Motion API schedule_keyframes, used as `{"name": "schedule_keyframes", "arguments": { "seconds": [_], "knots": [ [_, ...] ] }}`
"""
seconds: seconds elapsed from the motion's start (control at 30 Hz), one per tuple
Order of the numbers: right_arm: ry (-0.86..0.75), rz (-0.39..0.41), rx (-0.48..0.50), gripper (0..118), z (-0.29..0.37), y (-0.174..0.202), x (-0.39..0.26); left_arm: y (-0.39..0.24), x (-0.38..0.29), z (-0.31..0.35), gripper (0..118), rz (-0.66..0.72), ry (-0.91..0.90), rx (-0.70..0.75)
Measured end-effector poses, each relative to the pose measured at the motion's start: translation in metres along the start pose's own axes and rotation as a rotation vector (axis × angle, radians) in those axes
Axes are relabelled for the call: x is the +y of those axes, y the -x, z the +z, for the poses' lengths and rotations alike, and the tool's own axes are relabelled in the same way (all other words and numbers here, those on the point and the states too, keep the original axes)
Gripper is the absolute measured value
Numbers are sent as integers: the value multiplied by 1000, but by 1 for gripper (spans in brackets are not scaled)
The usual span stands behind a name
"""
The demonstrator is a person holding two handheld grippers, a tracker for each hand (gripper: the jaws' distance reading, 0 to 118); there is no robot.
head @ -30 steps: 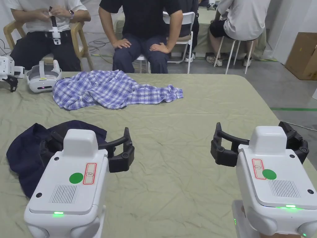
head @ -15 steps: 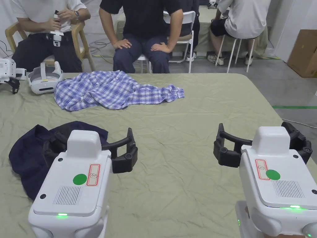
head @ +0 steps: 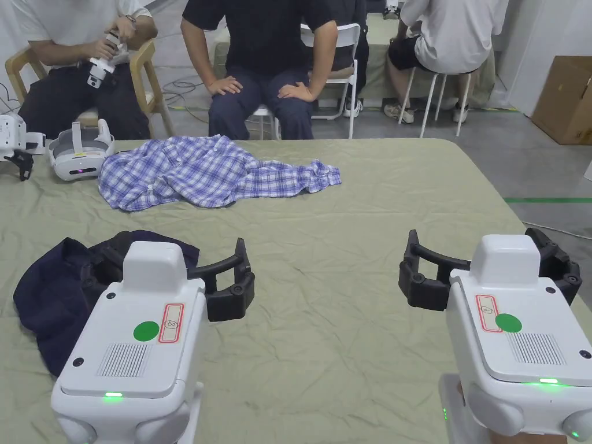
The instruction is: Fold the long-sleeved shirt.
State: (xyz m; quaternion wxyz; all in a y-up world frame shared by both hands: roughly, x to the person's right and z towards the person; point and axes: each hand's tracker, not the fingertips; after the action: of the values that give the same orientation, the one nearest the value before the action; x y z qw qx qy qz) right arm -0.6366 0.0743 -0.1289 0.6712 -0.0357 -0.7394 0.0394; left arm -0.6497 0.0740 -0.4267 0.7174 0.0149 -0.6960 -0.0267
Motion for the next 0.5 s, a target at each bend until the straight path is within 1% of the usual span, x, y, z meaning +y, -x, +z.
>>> {"name": "schedule_keyframes", "arguments": {
  "seconds": [0.07, 0.23, 0.37, 0.5],
  "knots": [
    [0, -1, 0, 118, 1, 0, 1, -3, 0, 0, 111, -19, -7, 8],
    [6, -8, 4, 118, 2, -2, 0, -3, -1, -2, 111, -9, -8, 4],
    [-4, 4, -4, 118, 4, 0, -1, -3, -3, -2, 111, -19, -17, 16],
    [5, 2, -5, 118, 4, -1, -4, -4, -4, 1, 108, -33, -28, 27]
  ]
}}
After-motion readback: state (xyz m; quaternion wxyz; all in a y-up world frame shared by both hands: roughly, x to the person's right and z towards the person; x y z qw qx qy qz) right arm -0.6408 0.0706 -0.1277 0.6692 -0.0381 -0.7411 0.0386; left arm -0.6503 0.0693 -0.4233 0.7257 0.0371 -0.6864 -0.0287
